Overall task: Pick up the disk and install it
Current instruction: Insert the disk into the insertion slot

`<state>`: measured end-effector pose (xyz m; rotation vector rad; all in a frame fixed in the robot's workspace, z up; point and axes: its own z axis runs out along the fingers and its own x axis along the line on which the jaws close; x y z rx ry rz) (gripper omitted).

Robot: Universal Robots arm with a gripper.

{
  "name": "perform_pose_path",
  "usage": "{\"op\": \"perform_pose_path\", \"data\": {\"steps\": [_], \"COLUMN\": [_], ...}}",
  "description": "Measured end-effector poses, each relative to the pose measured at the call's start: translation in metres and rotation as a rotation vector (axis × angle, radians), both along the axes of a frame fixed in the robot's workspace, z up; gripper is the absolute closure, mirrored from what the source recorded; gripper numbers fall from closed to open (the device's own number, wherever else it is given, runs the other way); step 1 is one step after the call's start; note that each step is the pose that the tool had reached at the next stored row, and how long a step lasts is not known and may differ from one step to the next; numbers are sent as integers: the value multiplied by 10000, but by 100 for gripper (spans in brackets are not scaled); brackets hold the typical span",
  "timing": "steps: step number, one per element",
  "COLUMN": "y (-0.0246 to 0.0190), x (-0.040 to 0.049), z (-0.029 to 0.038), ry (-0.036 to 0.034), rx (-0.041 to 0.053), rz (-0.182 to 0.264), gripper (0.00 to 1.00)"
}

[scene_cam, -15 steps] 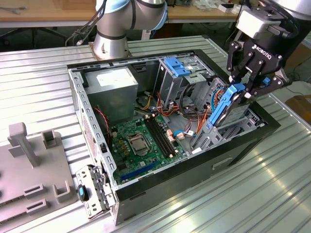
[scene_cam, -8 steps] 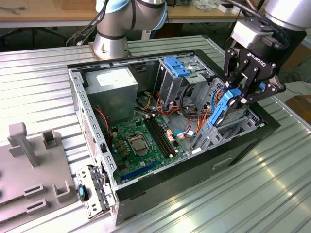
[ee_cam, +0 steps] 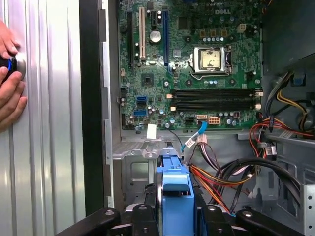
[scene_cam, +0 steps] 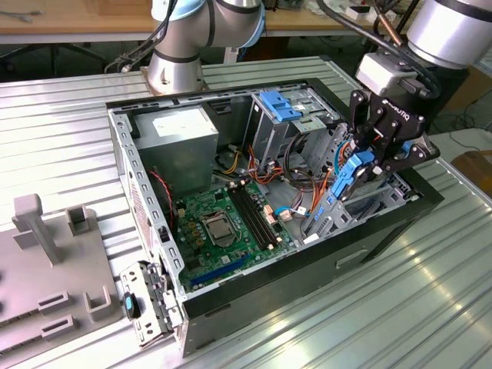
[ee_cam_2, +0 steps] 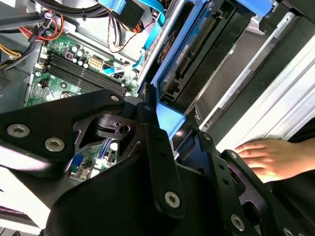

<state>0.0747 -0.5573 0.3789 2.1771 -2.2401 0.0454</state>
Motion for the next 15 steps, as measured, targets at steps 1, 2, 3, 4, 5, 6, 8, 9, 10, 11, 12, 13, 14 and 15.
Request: {"op": "perform_pose_path", "data": {"steps": [1, 2, 3, 4, 5, 6, 8, 9, 10, 11, 12, 13, 14, 15], "y": [0, 0, 0, 0, -1, -1, -1, -1, -1, -1, -1, -1, -2, -1], "x": [2, 3, 3, 4, 6, 7, 8, 10, 12, 14, 16, 16, 16, 16], "z": [-26, -46, -58, -70, -89, -105, -123, -138, -156, -172, -188, -193, -194, -195], "ry": [0, 0, 0, 0, 0, 0, 0, 0, 0, 0, 1, 0, 0, 0], "rx": [0, -1, -1, 0, 0, 1, 0, 0, 1, 0, -1, -3, -2, -1], "rz": [1, 0, 0, 0, 0, 0, 0, 0, 0, 0, 0, 0, 0, 0], "gripper": [63, 63, 63, 63, 63, 63, 63, 63, 63, 63, 63, 63, 63, 63]}}
